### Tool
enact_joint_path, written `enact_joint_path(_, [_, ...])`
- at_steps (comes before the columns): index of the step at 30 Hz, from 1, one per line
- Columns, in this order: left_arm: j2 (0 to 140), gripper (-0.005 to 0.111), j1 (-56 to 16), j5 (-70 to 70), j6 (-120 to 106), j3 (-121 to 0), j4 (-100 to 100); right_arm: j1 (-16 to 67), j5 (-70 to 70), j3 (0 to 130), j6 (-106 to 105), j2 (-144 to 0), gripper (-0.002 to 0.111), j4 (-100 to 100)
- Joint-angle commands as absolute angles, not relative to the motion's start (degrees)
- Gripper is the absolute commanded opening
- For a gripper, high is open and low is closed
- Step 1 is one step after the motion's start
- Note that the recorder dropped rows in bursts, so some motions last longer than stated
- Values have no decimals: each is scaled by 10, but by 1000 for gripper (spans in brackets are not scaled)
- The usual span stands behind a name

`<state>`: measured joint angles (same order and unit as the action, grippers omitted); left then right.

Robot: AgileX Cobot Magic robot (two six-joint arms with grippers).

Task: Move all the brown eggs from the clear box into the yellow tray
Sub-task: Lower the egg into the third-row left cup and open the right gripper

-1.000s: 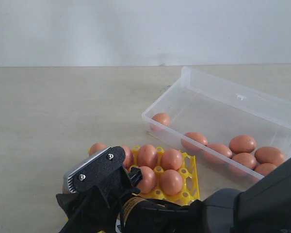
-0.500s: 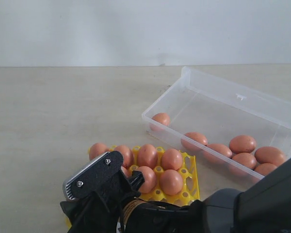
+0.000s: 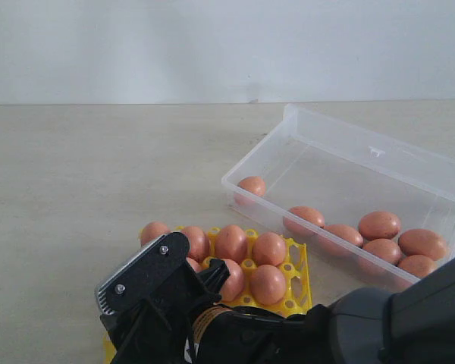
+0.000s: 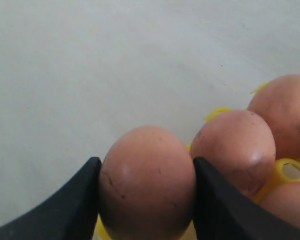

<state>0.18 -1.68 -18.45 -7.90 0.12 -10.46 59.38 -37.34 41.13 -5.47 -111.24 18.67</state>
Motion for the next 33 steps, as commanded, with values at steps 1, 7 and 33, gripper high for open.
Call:
enact_joint_path(1, [0,4,-19,-178,-75,0,-109,595,-374,413,-65,-1105,20,190])
enact_joint_path(7, [0,4,-19,-178,-75,0,-109,595,-374,413,-65,-1105,47,200])
enact_joint_path(33, [0,4,-19,-178,-75,0,-109,591,-362,413,-125,-978,47,280])
